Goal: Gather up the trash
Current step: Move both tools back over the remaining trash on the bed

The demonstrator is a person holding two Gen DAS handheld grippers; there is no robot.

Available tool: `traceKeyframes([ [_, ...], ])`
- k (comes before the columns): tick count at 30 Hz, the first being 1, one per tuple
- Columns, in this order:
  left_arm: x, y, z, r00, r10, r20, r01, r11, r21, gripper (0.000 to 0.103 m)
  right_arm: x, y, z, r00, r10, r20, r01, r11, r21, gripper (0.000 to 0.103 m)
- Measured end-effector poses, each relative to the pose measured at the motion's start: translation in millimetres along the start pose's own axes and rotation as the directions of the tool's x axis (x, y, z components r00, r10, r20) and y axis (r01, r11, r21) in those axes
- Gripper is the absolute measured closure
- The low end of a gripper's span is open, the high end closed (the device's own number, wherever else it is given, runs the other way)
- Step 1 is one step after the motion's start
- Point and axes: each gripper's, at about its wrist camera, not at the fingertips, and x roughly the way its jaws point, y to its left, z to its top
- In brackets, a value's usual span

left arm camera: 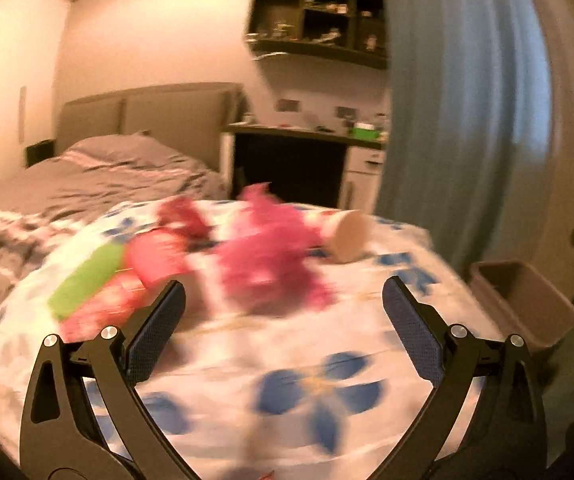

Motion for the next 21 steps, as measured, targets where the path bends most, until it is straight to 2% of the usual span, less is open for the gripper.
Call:
traceKeyframes([
  [4, -7.7, 42.5, -4.5, 0.997, 0.072, -0.015, -0.073, 0.997, -0.027, 0.006, 4.5, 25.6, -6.4, 0.999, 0.049, -0.025, -0.049, 0.999, -0.015, 0.017],
  [7, -15.2, 67.2, -7.1, 0.996, 0.091, -0.013, -0.091, 0.995, -0.041, 0.006, 8.8, 47.5, -12.0, 0.996, 0.084, -0.043, -0.085, 0.996, -0.026, 0.017],
  [15, -19.9, 103.8, -11.0, 0.999, 0.021, -0.026, -0.022, 0.999, -0.035, 0.006, 20.9, 104.6, -27.4, 0.980, 0.172, -0.103, -0.179, 0.981, -0.069, 0.017],
  [21, -7.4, 128.9, -16.4, 0.997, -0.034, -0.074, 0.030, 0.998, -0.054, 0.006, 30.8, 137.1, -34.4, 0.968, 0.208, -0.139, -0.223, 0.970, -0.101, 0.017],
])
